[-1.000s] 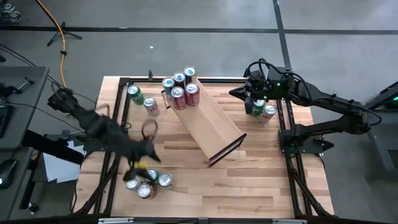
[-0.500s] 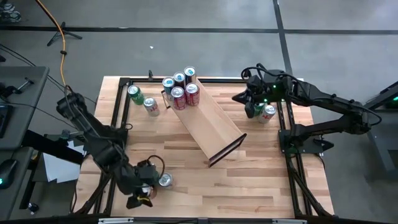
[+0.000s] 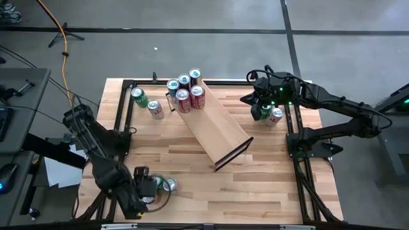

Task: Place canned beverage on shelf
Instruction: Put the red soda can on the shelf aligned with the other red soda cans

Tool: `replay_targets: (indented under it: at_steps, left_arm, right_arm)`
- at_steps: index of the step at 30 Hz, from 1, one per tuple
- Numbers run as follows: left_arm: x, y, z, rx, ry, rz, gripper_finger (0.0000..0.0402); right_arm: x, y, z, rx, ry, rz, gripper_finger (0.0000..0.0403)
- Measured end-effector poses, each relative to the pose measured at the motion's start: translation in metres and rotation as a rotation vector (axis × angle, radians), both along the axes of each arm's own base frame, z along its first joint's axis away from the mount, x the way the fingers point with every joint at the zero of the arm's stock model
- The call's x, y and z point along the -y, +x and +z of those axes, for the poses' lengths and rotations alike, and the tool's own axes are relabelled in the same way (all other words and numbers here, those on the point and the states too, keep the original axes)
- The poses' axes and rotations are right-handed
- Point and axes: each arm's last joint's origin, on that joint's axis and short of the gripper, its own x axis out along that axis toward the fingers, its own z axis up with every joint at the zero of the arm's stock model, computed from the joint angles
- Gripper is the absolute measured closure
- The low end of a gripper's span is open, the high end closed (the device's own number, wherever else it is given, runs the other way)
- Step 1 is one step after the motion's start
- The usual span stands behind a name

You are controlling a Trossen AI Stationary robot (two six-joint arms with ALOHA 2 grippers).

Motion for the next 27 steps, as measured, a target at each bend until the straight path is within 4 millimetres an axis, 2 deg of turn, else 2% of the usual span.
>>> replay_targets:
  at_steps: [7, 14, 27]
  left_arm:
    - [0.014, -0.005, -0.026, -0.08, 0.152, -0.034, 0.0135]
    - [0.012, -0.003, -0.027, -0.025, 0.211, -0.015, 0.0135]
    - [0.013, -0.003, -0.044, -0.059, 0.214, 0.001, 0.0135]
  right_arm:
    - [0.0, -0.001, -0.002, -0.02, 0.006, 0.0, 0.0403]
    - [0.0, -0.001, -0.002, -0.022, 0.007, -0.001, 0.0403]
    - [0.0, -0.001, -0.002, -0.022, 0.008, -0.001, 0.0403]
